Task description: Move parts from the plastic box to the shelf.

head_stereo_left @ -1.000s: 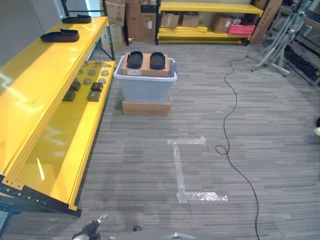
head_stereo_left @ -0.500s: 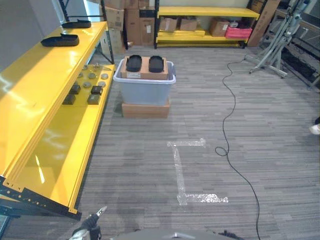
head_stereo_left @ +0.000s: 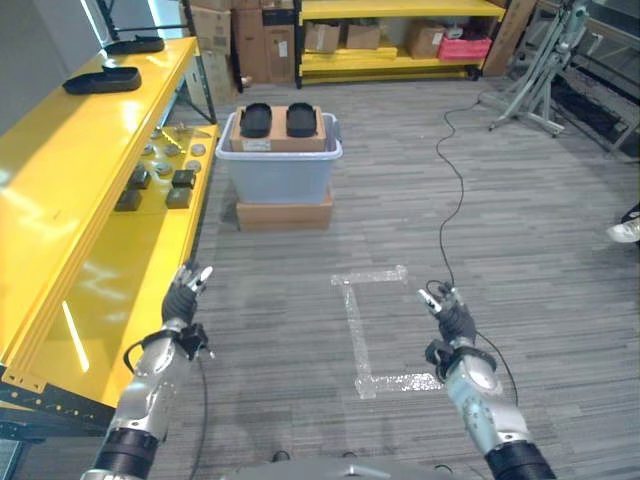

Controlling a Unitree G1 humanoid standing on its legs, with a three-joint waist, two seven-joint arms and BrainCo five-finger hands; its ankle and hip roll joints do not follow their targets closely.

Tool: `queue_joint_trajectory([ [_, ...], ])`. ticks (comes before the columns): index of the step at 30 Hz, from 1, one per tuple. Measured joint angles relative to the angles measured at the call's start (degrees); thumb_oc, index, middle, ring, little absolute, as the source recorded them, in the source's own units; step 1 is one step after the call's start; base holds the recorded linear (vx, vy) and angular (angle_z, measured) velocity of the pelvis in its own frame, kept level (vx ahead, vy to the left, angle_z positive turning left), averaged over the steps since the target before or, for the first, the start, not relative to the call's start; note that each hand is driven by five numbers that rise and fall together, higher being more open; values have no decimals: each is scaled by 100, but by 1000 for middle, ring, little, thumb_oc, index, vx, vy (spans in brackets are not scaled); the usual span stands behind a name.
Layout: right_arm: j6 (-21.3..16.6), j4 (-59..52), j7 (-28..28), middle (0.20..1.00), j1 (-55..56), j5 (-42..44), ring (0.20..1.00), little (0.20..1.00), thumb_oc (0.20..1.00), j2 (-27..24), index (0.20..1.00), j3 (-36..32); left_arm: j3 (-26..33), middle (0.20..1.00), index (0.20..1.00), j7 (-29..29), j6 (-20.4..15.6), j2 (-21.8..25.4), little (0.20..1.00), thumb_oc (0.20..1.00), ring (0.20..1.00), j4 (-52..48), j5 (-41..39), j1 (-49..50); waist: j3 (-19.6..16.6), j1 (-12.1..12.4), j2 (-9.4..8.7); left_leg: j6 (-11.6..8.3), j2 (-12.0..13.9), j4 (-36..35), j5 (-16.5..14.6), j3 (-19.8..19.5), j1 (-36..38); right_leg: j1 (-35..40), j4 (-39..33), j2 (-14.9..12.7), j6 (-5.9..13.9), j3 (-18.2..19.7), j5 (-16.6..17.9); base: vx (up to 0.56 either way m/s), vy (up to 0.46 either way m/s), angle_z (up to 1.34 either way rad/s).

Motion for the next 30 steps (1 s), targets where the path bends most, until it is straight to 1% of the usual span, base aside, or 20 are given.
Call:
queue_joint_trajectory([
  [2,-105,-225,114,1000,-101,-80,1000,1000,1000,-127,1000,-169,146,1000,1000,87,0,8,1000,1000,1000,-254,0,-6,8,5,-2,-8,0,0,-6,0,-14,0,0,1,8,-3,-7,27,42,0],
  [5,30,-448,192,1000,-62,-73,1000,1000,1000,-231,1000,-176,154,1000,1000,155,100,72,1000,1000,1000,-455,24,34,81,32,2,-14,-2,-1,-11,-3,-48,-13,0,-1,13,-9,-10,8,13,0],
  [11,248,-498,232,1000,160,30,1000,1000,1000,-211,1000,-175,216,1000,1000,165,181,112,1000,1000,1000,-676,27,198,135,97,-6,-14,-23,1,-11,-1,-56,-61,2,-21,16,-19,-11,53,60,1],
  [16,257,-496,220,1000,139,30,1000,1000,1000,-210,1000,-170,304,1000,1000,158,202,130,1000,1000,1000,-676,36,214,161,100,-18,-14,-37,1,-16,31,-52,-69,6,-33,26,-2,-16,64,73,-2],
  [18,256,-496,217,1000,137,36,1000,1000,1000,-211,1000,-169,304,1000,1000,73,307,131,1000,1000,1000,-676,8,214,180,104,-18,-14,-35,1,-16,39,-52,-86,41,-34,34,12,-22,91,115,-5],
  [20,257,-506,193,1000,130,148,1000,1000,1000,-214,1000,-170,303,1000,1000,-13,410,130,1000,1000,1000,-677,-26,211,298,88,2,5,-41,21,-73,61,-19,-163,269,-46,91,75,-115,100,159,-9],
  [23,257,-595,163,1000,135,210,1000,1000,1000,-212,1000,-146,299,1000,1000,-23,492,132,1000,1000,1000,-677,-54,181,458,43,16,129,-91,202,-135,93,-90,-535,1060,-149,148,102,-452,34,126,-5],
  [24,256,-635,159,1000,132,228,1000,1000,1000,-206,1000,-132,291,1000,1000,-22,503,134,1000,1000,1000,-674,-54,164,533,13,-9,191,-132,342,-190,120,-162,-733,1463,-230,196,101,-589,29,168,-4],
  [25,250,-635,126,1000,110,266,1000,1000,1000,-205,1000,-132,247,1000,1000,-19,539,135,1000,1000,1000,-651,-54,74,683,-14,-8,293,-197,514,-260,144,-192,-1062,2217,-352,315,87,-711,70,249,-13],
  [26,251,-638,47,1000,101,269,1000,1000,1000,-201,1000,-79,226,1000,1000,-14,562,138,1000,1000,1000,-638,-53,1,804,-4,-8,357,-218,679,-310,186,-205,-1589,3369,-582,415,52,-810,81,211,-8],
  [27,247,-638,45,1000,123,269,1000,1000,1000,-176,1000,-56,228,1000,1000,-8,567,147,1000,1000,1000,-636,-54,1,815,-21,-26,416,-274,810,-383,219,-229,-1735,3679,-652,435,60,-708,127,183,-19],
  [28,245,-748,45,1000,138,271,1000,1000,1000,-142,1000,-37,247,1000,1000,-6,586,188,1000,1000,1000,-640,-53,-3,949,6,-66,496,-329,1200,-631,293,-293,-2105,4502,-850,488,50,-542,103,54,-21],
  [29,255,-856,57,1000,177,273,1000,1000,1000,-144,1000,-36,257,1000,1000,-3,623,186,1000,1000,1000,-637,-53,44,1035,7,-9,528,-310,1421,-770,360,-310,-2271,4879,-957,484,4,-357,155,3,-30],
  [30,255,-903,61,1000,211,276,1000,1000,1000,-145,1000,-35,262,1000,1000,-1,658,190,1000,1000,1000,-637,-53,104,1045,10,22,558,-308,1546,-842,401,-319,-2369,5059,-1036,526,-55,-398,185,-74,-22],
])
